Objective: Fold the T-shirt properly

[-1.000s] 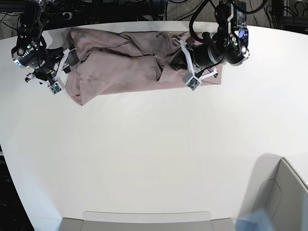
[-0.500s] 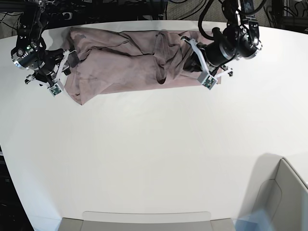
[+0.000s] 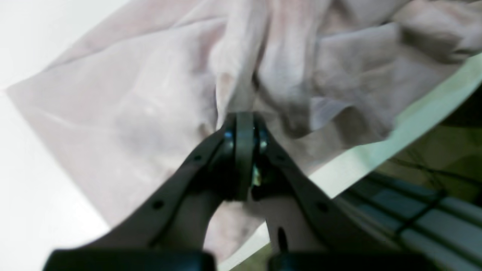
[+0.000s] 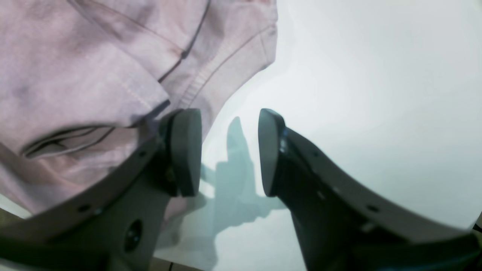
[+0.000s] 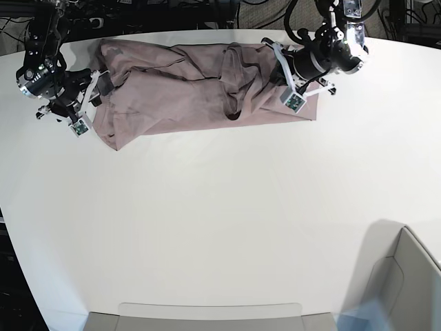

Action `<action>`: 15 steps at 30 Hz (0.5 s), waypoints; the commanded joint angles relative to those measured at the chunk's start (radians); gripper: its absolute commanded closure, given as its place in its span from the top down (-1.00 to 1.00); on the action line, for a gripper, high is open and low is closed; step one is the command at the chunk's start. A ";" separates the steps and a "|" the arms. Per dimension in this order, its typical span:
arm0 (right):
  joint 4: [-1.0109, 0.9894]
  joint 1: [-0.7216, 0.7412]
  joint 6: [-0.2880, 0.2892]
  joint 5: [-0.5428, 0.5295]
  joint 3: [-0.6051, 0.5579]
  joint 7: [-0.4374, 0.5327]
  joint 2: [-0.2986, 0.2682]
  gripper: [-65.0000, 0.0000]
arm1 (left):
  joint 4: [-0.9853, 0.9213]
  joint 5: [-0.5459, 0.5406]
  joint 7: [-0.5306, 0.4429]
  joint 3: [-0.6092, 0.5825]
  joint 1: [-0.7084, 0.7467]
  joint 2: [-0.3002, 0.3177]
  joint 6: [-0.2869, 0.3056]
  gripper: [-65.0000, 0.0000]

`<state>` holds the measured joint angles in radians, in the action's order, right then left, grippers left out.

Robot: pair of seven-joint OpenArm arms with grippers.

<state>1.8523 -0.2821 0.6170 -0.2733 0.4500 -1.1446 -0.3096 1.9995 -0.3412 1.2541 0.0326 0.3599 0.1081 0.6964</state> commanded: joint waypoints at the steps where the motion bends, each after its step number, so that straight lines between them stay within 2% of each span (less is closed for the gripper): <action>1: 0.014 0.010 0.008 -0.007 0.010 0.010 -0.013 -0.23 | 0.014 0.014 -0.014 -0.001 -0.003 0.003 0.002 -1.00; 8: 0.014 0.010 0.008 -0.007 0.005 0.010 -0.006 -0.23 | 0.014 0.038 -0.014 -0.018 -0.014 -0.005 0.002 -1.00; 15: 0.016 0.024 0.008 -0.007 0.010 0.010 0.007 -0.23 | -0.061 0.043 -0.021 -0.259 -0.089 -0.006 0.002 -1.00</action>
<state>1.8523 -0.2653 0.6167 -0.2733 0.4522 -1.1442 -0.2909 1.9255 -0.2905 1.2461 -0.2256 0.2745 0.0994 0.6968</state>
